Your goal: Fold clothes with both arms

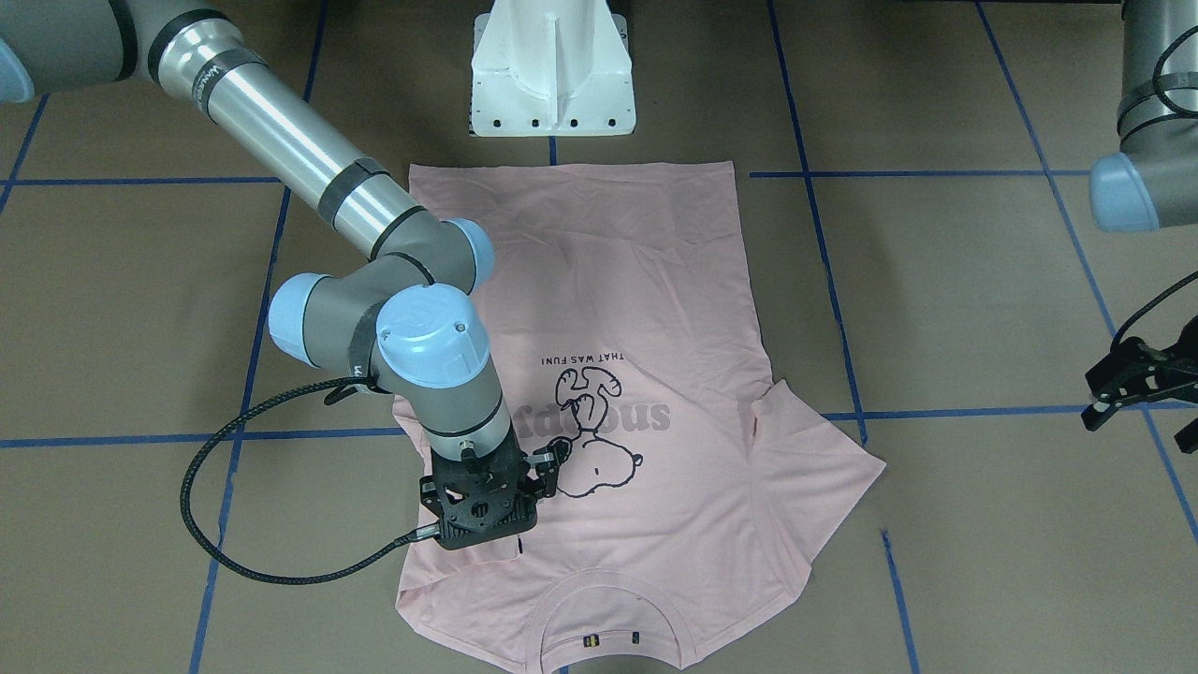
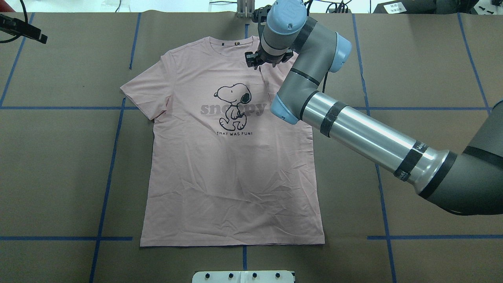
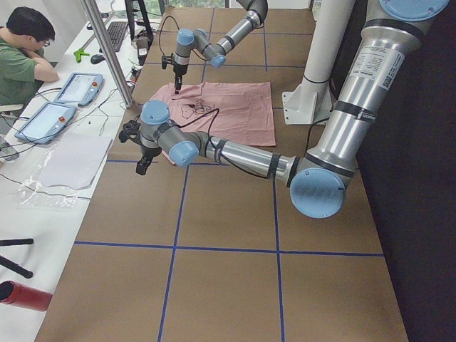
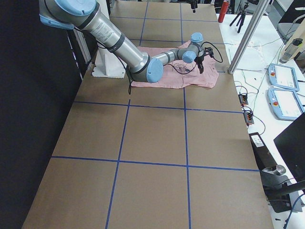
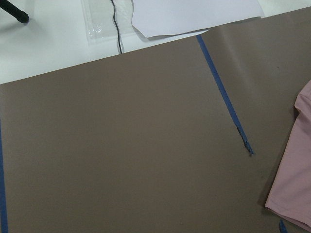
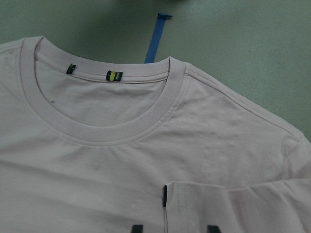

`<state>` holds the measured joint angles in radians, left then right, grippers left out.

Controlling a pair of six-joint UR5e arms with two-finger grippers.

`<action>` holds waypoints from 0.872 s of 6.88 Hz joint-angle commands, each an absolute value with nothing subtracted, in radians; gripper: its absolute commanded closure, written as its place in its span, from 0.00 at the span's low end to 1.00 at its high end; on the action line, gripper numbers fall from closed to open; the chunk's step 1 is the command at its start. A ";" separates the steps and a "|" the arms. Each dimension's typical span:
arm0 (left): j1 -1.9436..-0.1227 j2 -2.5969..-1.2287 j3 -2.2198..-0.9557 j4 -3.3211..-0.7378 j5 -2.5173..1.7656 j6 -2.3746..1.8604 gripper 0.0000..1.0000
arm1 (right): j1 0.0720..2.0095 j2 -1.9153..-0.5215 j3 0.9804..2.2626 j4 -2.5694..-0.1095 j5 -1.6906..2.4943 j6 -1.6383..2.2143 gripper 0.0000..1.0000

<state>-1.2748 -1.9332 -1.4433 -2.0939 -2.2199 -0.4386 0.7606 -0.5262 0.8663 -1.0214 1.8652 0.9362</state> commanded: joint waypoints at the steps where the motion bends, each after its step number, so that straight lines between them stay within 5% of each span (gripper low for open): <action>1: -1.217 -1.971 -1.445 -2.100 -2.209 -0.625 0.00 | 0.779 -0.531 0.929 -1.131 1.963 1.067 0.00; 3: -1.071 -1.982 -1.442 -2.150 -2.038 -0.817 0.00 | 0.814 -0.596 1.174 -1.480 2.072 1.071 0.00; 6: -0.882 -2.020 -1.358 -2.200 -1.782 -0.983 0.01 | 0.871 -0.731 1.293 -1.536 2.184 1.071 0.00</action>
<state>-0.9482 -1.9932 -1.4043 -2.1884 -1.8790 -0.9366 0.8593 -0.6876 1.2599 -1.5262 2.1666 1.0706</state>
